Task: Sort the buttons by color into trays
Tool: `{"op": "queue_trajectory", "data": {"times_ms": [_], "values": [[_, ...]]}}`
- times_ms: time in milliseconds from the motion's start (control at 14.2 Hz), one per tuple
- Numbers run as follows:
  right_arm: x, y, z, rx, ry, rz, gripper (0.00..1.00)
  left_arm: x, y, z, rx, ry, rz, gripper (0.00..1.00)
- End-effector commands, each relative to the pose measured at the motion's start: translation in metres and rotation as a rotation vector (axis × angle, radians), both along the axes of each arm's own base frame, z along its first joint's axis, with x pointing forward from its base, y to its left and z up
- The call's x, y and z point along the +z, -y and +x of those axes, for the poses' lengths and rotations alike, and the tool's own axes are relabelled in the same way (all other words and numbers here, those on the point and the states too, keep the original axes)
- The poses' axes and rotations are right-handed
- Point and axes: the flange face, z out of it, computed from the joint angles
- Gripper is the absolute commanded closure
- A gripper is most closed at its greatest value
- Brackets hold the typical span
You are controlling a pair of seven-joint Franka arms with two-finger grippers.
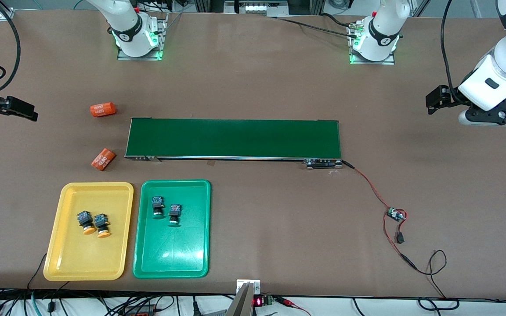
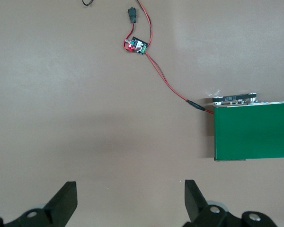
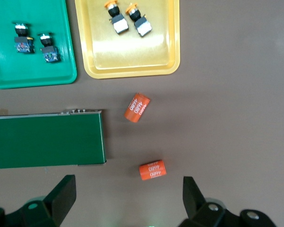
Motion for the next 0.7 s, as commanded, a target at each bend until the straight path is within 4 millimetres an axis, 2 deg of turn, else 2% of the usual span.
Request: {"op": "queue_trajectory", "data": {"times_ms": [0,211,493,633], "values": [[-0.002,0.000,-0.026,0.021,0.037,0.023,0.00,0.006,0.001,0.001,-0.003,-0.010,-0.013,0.00],[-0.001,-0.003,-0.031,0.025,-0.003,0.024,0.00,0.006,0.001,0.001,-0.003,-0.010,-0.013,0.00],[0.008,0.004,-0.031,0.014,0.016,0.026,0.00,0.006,0.003,0.000,-0.005,-0.012,-0.013,0.00],[0.009,-0.001,-0.031,0.022,0.018,0.031,0.00,0.006,0.001,0.000,-0.002,-0.015,-0.012,0.00]]}}
